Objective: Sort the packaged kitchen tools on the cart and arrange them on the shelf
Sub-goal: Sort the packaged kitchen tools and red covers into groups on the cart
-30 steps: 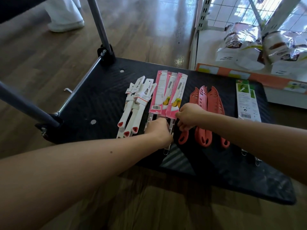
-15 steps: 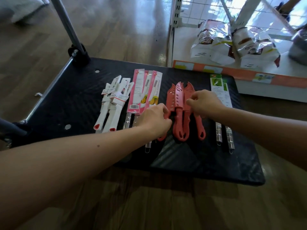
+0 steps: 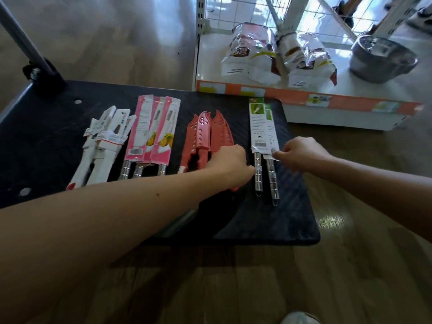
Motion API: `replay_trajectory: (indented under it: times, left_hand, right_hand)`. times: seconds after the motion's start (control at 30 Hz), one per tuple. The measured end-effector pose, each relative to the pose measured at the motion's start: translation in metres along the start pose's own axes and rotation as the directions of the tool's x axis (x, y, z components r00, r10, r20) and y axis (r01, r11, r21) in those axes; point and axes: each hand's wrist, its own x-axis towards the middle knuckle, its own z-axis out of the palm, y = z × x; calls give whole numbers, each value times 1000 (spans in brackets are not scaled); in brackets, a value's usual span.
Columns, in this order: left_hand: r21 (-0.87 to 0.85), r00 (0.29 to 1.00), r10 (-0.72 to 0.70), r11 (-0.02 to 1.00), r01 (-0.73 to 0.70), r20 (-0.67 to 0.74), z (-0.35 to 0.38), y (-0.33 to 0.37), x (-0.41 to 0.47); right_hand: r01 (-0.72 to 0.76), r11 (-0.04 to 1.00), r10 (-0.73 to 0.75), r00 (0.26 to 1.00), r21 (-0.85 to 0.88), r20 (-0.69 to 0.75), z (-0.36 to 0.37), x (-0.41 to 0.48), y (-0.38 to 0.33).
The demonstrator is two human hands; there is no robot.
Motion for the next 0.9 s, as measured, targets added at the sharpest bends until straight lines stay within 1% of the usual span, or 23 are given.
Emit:
replay_trajectory:
  times: [0.2,0.27,0.33,0.43,0.5,0.57,0.73,0.9]
  left_hand:
    - [7,997,14,1000,-15,71,19,17,14]
    - [63,993,17,998,-25,120,26,18,17]
    - [153,989,18,987,-41,147,32,19,21]
    - [243,988,39,967,-74,148,39,20,24]
    - [263,989,38,962,-76,146,39,21,27]
    - [243,991,27,968,-58,129,39,21,31]
    - [107,994,-31,994,20,104,39,18,36]
    - [78,995,-43,996,36,89,38,16,35]
  right_hand:
    - [37,983,-29,999,-181,46,11,-1,1]
    - [56,973,-49,998,-224,38,16,-1,3]
    - [60,971,-54,998,-232,34,19,-2,4]
    - [57,964,-48,998,-260,42,23,-4,6]
    - [63,957,-51,997,-283,50,26,-6,7]
    - [72,955,-61,997,-289,47,29,-7,7]
    - [59,971,-53,998,-231,32,33,-8,7]
    - [67,987,-64,998,-148,26,36,-11,5]
